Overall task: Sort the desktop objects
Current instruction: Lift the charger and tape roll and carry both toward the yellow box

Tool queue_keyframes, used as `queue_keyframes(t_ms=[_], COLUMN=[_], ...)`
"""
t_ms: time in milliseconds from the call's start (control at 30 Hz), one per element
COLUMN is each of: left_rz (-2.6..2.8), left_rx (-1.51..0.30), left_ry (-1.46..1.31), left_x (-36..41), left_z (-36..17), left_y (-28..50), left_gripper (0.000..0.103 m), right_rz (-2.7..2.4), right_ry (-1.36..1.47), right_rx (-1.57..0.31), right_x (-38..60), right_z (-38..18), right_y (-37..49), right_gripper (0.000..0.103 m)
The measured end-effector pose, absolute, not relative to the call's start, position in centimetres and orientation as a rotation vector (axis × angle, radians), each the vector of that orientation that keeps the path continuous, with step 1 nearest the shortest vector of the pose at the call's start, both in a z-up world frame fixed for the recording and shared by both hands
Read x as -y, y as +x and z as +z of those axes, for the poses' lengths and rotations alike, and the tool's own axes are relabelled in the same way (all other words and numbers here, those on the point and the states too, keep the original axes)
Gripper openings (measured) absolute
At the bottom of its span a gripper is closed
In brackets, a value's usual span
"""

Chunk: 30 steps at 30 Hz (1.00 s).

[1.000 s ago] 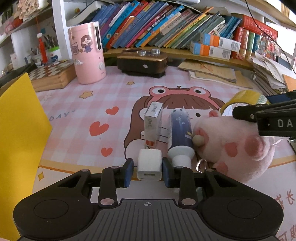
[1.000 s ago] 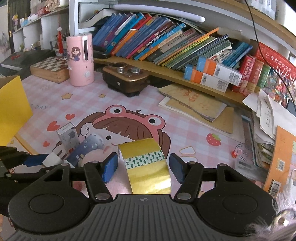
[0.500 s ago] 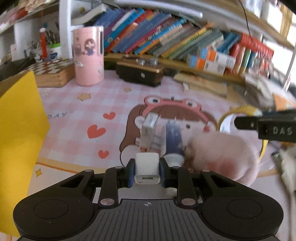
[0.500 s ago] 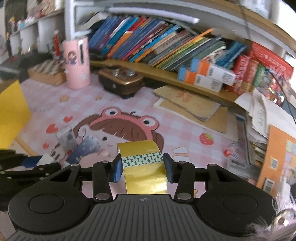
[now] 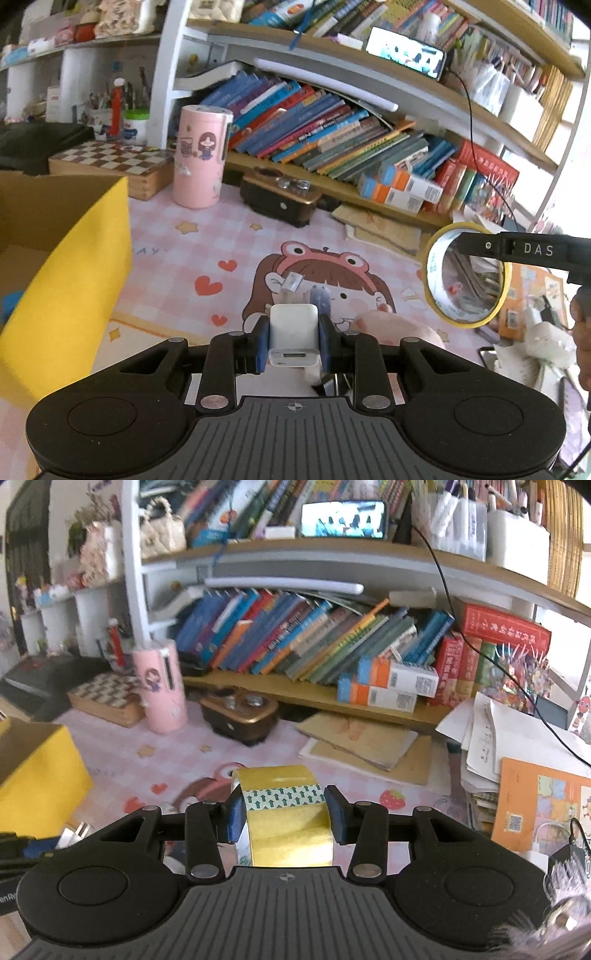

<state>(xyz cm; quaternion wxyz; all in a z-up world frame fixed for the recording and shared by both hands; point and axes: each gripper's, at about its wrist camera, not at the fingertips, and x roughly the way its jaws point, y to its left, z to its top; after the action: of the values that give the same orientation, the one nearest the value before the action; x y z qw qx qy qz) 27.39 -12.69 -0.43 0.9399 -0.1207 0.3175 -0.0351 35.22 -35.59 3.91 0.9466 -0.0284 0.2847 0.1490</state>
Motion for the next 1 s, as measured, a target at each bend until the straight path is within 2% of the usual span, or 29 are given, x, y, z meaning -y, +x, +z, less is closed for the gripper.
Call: queue_keyframes(t_ms=[267, 1000], left_rz=[-0.018, -0.062], left_rx=[-0.644, -0.636], left_ry=[-0.282, -0.270], left_x=[11.5, 8.7], left_z=[-0.3, 0.0], left_y=[24.2, 18.6], left_gripper=[0.025, 0.025], right_rz=[0.363, 0.418], right_ry=[-0.007, 0.026], right_rx=[-0.599, -0.757], right_x=[34.4, 29.5], right_z=[4.4, 1.2], right_y=[32.9, 25.2], right_gripper=[0.041, 0.041])
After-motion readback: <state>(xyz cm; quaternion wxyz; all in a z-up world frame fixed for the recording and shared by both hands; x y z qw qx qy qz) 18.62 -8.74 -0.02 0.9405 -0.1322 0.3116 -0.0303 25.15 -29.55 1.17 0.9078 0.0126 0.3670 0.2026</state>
